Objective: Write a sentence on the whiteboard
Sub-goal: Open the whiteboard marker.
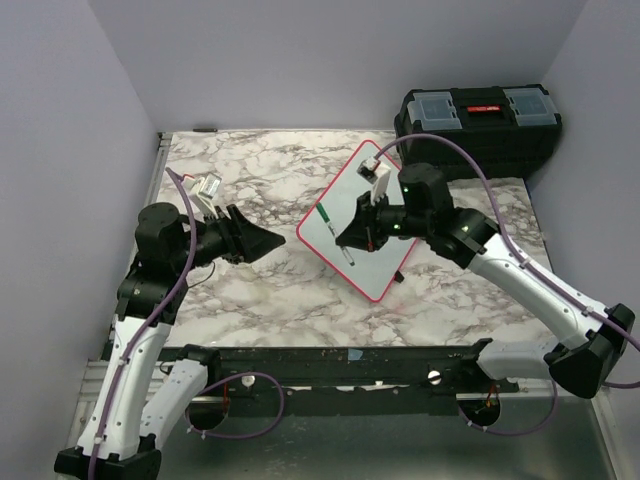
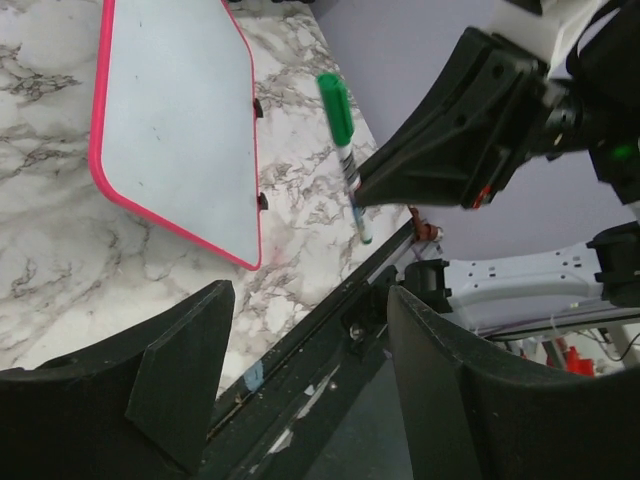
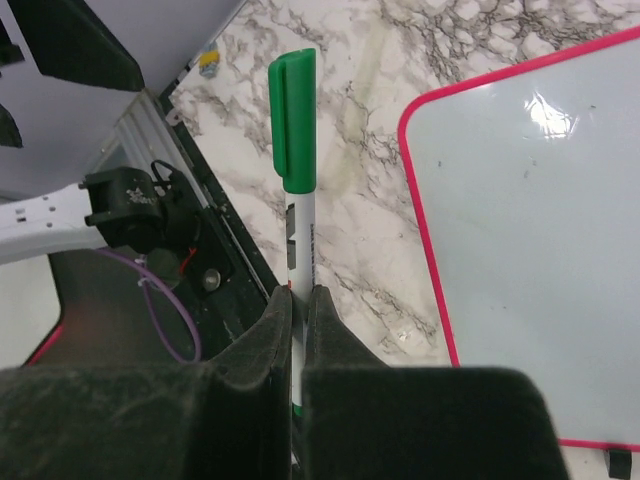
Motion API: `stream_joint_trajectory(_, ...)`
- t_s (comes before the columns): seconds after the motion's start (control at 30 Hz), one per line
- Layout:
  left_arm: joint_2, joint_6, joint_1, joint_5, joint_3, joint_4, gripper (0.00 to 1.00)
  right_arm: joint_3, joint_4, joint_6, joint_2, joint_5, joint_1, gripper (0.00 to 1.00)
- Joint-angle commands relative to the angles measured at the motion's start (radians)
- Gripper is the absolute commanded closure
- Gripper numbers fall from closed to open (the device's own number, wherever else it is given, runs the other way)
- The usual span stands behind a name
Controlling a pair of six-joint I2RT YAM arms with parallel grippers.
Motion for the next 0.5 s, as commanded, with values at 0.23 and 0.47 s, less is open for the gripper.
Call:
stream_joint_trajectory(0.23,0.145,-0.141,-0.106,-0.169,0.213,-0.208,0.37,0.157,-0.149,-0.127,0.139,0.594,0.320,1.00)
stream_joint_trajectory(0.47,0.147,-0.177,-0.110,-0.232,0.191,-0.237,0.36,0.178,-0.145,-0.152,0.176,0.718,0.427,0.99)
